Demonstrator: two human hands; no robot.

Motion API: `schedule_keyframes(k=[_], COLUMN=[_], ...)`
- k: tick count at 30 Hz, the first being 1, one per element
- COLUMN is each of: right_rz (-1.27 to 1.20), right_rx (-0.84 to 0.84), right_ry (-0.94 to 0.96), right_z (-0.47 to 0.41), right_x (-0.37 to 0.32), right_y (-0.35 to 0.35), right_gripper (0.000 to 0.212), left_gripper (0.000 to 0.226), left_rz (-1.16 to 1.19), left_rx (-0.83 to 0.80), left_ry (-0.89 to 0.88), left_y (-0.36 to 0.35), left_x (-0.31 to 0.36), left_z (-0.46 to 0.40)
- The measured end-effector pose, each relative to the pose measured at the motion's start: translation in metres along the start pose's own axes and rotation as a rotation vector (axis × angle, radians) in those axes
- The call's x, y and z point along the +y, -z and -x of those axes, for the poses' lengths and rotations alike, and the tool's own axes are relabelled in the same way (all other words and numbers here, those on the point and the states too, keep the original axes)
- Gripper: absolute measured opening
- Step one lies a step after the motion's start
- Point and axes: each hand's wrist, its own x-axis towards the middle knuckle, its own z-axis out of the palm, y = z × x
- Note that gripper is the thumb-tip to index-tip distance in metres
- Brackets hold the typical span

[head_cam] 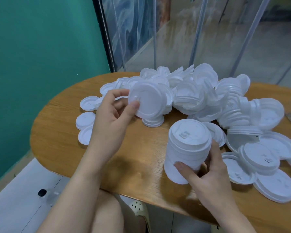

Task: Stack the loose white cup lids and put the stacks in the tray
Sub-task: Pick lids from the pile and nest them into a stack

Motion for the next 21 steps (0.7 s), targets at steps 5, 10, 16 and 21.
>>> schedule_keyframes(k=[5, 10, 16, 21], right_rz=[0.017, 0.006, -0.034, -0.032], right_rx=[0.006, 0.011, 0.004, 0.005], right_ry=[0.014, 0.012, -0.013, -0.014], right_z=[0.000, 0.001, 0.001, 0.002], right_x=[-0.001, -0.003, -0.004, -0.003], right_y=[-0.001, -0.001, -0.001, -0.002], right_gripper=[0.076, 0.078, 0.087, 0.090], left_gripper=[0.023, 0.014, 0.017, 0.022], left_rz=[0.015, -0.123, -0.184, -0.181], left_rx=[-0.319, -0.414, -0.386, -0.350], left_ry=[0.059, 0.161, 0.210, 0.231], left_y=[-0.012, -0.030, -0.045, -0.052], left_x=[0.026, 0.026, 0.024, 0.019], left_z=[0.008, 0.012, 0.014, 0.011])
